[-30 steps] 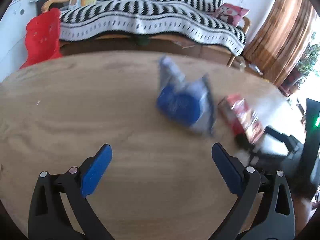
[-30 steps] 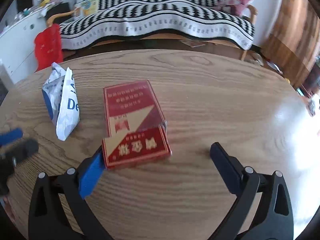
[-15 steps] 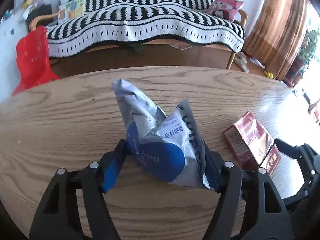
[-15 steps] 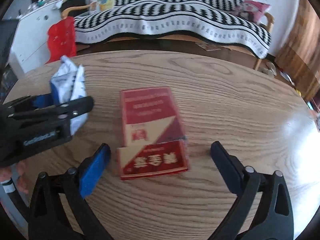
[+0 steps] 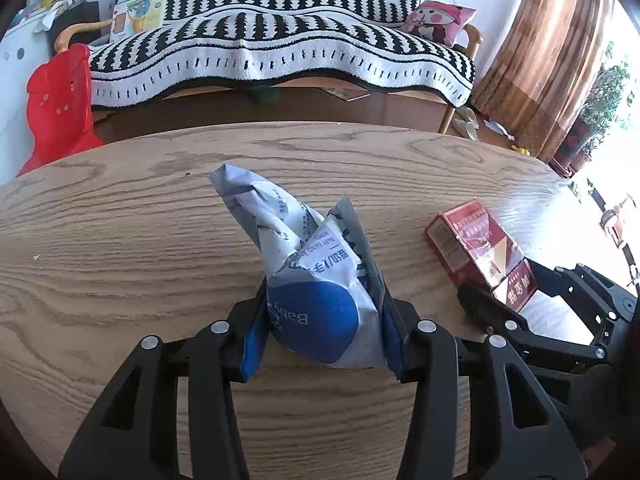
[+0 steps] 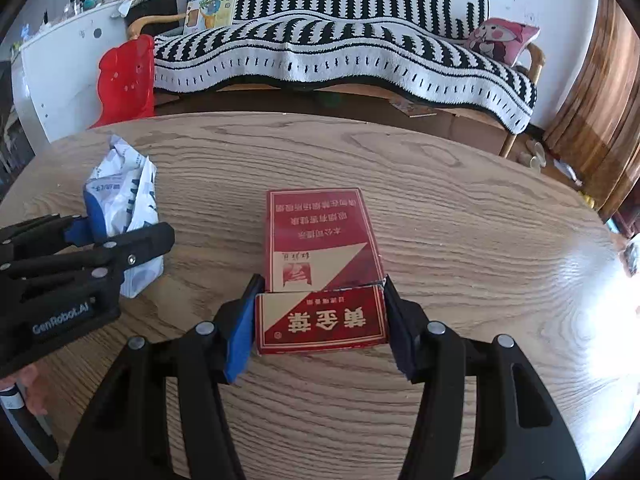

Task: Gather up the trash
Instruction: 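Lift the wipes bag and red box and carry them over the bin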

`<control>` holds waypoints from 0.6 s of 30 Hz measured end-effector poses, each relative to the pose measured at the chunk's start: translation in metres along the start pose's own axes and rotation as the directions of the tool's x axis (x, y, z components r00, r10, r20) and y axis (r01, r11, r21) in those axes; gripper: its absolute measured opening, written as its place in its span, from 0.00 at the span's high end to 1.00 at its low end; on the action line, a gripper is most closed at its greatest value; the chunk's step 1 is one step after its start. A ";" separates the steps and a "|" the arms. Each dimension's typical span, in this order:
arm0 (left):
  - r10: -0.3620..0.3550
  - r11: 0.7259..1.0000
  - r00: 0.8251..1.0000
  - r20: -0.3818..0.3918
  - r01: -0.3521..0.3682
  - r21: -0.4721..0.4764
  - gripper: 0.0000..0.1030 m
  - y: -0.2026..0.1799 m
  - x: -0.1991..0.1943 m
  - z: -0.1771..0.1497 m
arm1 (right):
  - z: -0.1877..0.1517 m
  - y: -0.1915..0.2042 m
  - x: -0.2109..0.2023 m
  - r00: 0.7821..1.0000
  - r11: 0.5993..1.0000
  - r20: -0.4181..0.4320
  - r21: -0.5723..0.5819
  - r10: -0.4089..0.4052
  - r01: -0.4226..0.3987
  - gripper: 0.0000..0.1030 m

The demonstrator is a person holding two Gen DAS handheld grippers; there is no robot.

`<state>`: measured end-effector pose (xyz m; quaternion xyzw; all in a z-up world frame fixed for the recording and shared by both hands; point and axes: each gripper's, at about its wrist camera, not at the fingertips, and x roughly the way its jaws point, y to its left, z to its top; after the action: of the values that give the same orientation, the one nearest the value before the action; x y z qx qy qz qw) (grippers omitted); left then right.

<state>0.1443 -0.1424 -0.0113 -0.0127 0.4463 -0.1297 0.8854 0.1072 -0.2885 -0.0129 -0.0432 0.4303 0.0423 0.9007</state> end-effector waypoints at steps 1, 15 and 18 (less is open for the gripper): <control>-0.006 1.000 1.000 0.000 0.006 -0.002 0.55 0.001 0.000 0.000 | -0.001 0.001 0.000 1.000 1.000 0.001 -0.003 -0.004 0.004 0.46; -0.049 0.998 0.999 0.024 0.048 0.036 0.55 -0.029 -0.045 -0.012 | -0.032 -0.043 -0.058 0.996 0.984 0.067 0.169 0.052 -0.063 0.46; -0.113 0.993 0.992 0.063 0.110 0.049 0.55 -0.063 -0.081 -0.027 | -0.066 -0.081 -0.117 0.987 0.955 0.152 0.284 0.048 -0.090 0.46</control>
<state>0.0633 -0.1812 0.0452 -0.0217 0.4125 -0.1887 0.8909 -0.0085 -0.3809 0.0402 0.1076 0.3673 0.0134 0.9238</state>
